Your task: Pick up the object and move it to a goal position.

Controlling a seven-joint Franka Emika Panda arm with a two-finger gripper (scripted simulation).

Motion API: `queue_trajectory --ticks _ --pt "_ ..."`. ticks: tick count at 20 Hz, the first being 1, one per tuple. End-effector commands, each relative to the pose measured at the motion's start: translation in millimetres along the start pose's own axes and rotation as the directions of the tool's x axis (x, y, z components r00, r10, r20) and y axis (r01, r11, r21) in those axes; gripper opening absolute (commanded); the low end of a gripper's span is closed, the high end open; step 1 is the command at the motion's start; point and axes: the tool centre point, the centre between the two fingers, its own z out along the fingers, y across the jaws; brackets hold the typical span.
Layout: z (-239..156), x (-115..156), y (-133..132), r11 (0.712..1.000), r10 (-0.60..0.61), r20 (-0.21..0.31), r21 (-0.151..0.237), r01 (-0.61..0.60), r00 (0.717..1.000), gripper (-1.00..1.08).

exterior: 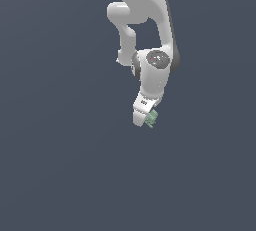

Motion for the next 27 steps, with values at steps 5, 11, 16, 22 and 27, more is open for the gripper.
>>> queue_trajectory --ticks 5,11,16,22,27 --pt "-21.5 67.2 -10.3 1.0 0.0 0.0 0.001 0.0 1.0 -1.0" --pt "-36.7 115.9 -16.2 1.0 0.0 0.0 0.001 0.0 1.0 -1.0" --pt "-44.3 140.9 -18.6 1.0 0.0 0.001 0.002 0.0 1.0 -1.0" --pt "-48.9 156.9 -19.6 1.0 0.0 0.001 0.002 0.0 1.0 -1.0" --pt "-49.8 160.5 -19.6 1.0 -0.001 0.001 0.002 0.001 1.0 -1.0"
